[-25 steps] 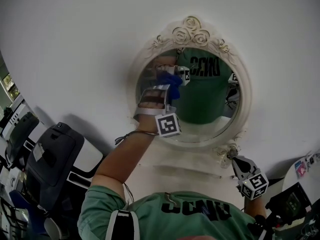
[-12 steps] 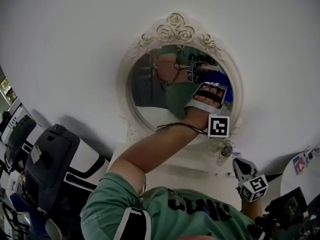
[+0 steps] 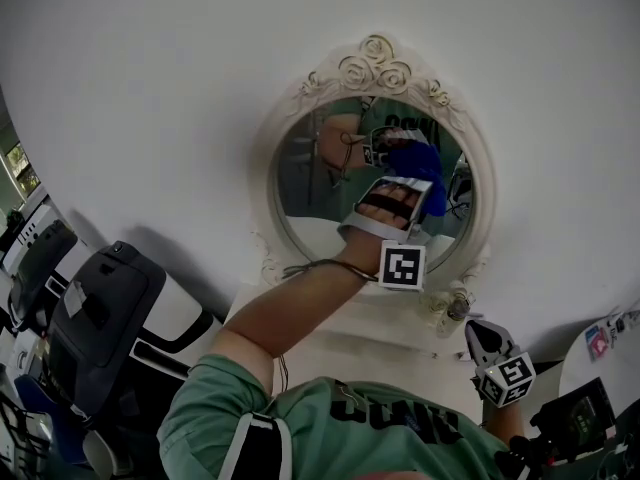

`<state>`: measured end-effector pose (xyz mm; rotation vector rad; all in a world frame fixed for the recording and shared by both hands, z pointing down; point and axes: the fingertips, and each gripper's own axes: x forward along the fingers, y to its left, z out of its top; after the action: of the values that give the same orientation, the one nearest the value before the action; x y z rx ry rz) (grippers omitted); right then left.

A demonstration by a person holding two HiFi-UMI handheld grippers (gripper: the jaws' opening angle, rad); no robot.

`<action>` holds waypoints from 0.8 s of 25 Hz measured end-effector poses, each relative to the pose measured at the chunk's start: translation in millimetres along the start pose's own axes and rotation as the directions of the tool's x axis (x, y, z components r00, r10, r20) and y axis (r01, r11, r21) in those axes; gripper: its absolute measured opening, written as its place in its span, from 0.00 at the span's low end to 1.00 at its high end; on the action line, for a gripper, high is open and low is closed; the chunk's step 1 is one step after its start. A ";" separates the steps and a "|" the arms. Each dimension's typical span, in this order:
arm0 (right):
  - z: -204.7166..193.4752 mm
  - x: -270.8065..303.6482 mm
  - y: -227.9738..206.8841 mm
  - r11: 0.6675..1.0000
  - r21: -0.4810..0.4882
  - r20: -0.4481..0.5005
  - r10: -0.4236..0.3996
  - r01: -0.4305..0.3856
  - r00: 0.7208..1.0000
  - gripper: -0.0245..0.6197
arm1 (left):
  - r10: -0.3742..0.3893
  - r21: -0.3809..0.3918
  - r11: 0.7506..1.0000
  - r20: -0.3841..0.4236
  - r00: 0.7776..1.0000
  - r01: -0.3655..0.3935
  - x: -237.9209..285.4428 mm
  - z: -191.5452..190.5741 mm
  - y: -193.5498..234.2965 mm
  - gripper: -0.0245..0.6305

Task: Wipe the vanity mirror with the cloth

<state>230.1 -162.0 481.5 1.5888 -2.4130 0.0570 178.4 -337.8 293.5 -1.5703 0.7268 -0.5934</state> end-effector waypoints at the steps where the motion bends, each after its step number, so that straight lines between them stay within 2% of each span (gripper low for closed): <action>1: 1.4 2.5 1.9 1.000 -0.005 -0.003 0.005 -0.005 1.000 0.06 | 0.015 0.001 1.000 -0.040 0.999 -0.015 -12.4 -26.7 3.0 0.18; 3: 3.6 6.8 4.5 1.000 -0.015 -0.011 0.013 -0.013 1.000 0.06 | 0.073 0.043 0.997 -0.142 0.987 -0.068 -37.0 -88.6 12.4 0.18; 5: 5.7 9.5 6.9 1.000 -0.023 -0.018 0.020 -0.020 1.000 0.06 | 0.109 0.072 0.993 -0.246 0.963 -0.094 -61.3 -149.6 16.8 0.18; 8: 10.2 13.7 12.0 0.999 -0.037 -0.026 0.030 -0.031 0.999 0.06 | 0.115 0.086 0.992 -0.389 0.914 -0.088 -92.5 -224.6 15.2 0.18; 10: 13.9 17.0 16.0 0.998 -0.048 -0.030 0.038 -0.040 0.999 0.06 | 0.109 0.091 0.993 -0.448 0.887 -0.076 -105.4 -257.0 12.8 0.18; 12: 16.7 20.3 19.8 0.997 -0.058 -0.035 0.046 -0.048 0.998 0.06 | 0.101 0.091 0.994 -0.486 0.868 -0.065 -111.4 -278.2 10.1 0.18; 14: 18.4 22.1 22.8 0.996 -0.066 -0.040 0.051 -0.053 0.998 0.06 | 0.092 0.092 0.994 -0.502 0.860 -0.053 -111.1 -289.7 7.1 0.18; 18: 17.8 22.3 23.3 0.997 -0.066 -0.046 0.042 -0.045 0.998 0.06 | 0.056 0.087 0.996 -0.501 0.864 -0.014 -96.2 -294.2 -8.0 0.18; 20: 17.5 21.9 23.0 0.997 -0.065 -0.046 0.038 -0.041 0.998 0.06 | 0.063 0.098 0.995 -0.505 0.861 -0.015 -95.0 -293.9 -7.8 0.18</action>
<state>197.8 -175.3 472.0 1.4952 -2.3867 0.0197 -99.9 -463.2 340.7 -1.3159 1.1078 -1.0182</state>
